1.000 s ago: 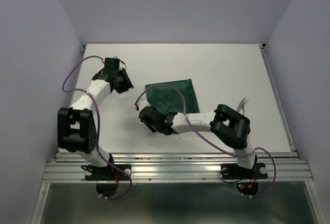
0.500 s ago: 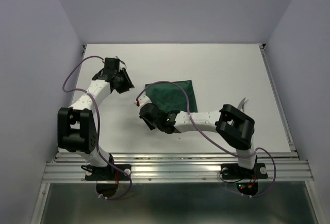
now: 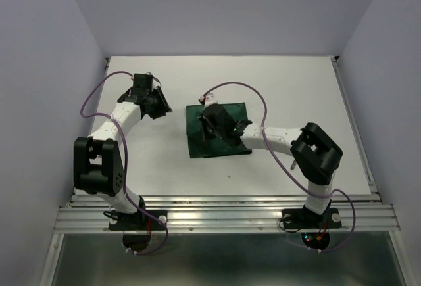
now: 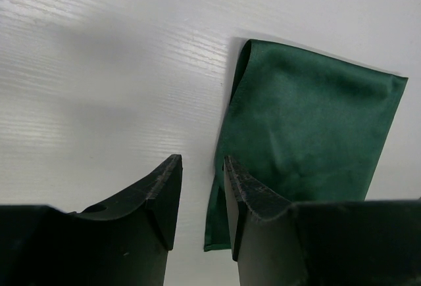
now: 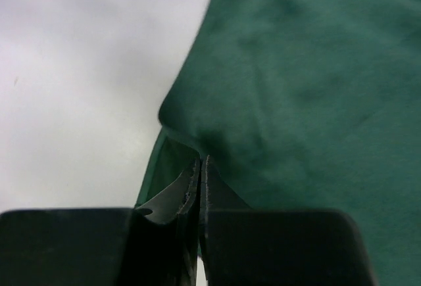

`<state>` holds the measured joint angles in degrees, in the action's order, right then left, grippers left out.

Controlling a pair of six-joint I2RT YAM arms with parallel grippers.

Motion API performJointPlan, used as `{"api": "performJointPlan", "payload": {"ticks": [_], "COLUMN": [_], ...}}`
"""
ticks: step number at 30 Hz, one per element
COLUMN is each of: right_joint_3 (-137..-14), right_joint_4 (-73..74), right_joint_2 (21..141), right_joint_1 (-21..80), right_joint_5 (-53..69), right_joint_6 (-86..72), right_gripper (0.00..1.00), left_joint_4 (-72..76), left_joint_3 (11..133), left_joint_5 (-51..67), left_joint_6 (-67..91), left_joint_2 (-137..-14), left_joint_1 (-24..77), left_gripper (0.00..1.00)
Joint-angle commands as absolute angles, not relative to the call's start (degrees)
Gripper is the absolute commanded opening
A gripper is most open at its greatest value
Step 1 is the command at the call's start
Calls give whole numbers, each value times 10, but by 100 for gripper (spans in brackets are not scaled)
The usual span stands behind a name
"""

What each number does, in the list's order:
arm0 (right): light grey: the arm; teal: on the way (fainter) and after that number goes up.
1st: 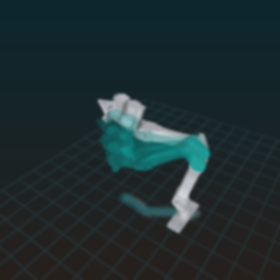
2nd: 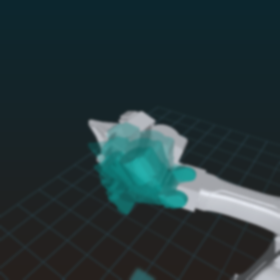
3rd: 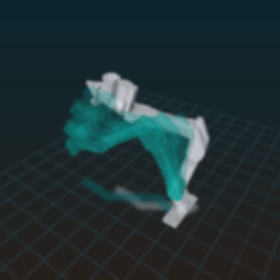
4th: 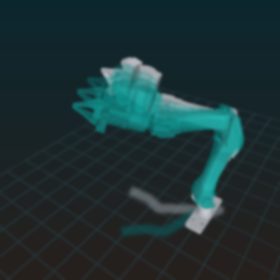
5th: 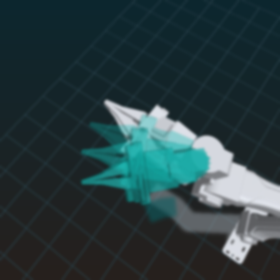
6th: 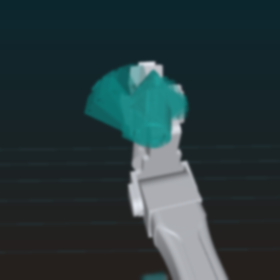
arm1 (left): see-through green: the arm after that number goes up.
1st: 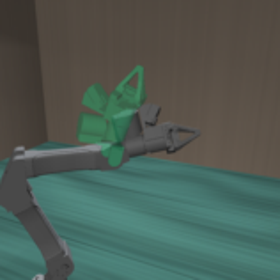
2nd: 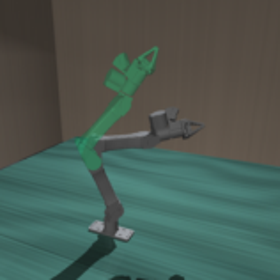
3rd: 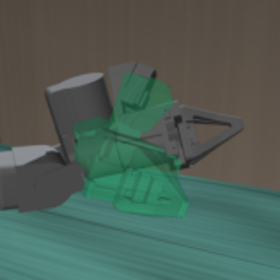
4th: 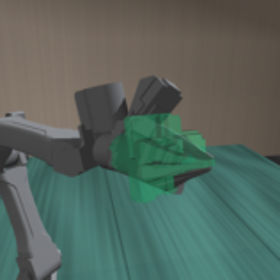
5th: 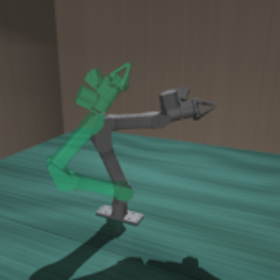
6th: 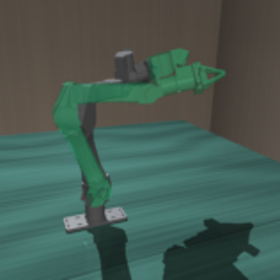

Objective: Fold the napkin into a case and place the utensils inside
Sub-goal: Fold the top corner of the square-folded napkin at the center of the board.

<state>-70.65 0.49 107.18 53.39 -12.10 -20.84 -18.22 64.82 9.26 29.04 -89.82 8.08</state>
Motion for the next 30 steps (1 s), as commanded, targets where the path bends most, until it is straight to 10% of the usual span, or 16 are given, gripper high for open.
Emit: {"api": "performJointPlan", "payload": {"ticks": [1,30], "right_joint_3": [-691,-681], "right_joint_4": [-61,-85], "right_joint_2": [1044,1097], "right_joint_1": [482,295], "right_joint_5": [-64,-35], "right_joint_6": [-265,-309], "right_gripper": [1,1], "left_joint_4": [-170,-169], "left_joint_3": [645,651], "left_joint_5": [104,116], "left_joint_6": [290,288], "left_joint_2": [-891,-900], "left_joint_1": [78,80], "left_gripper": [43,43]}}
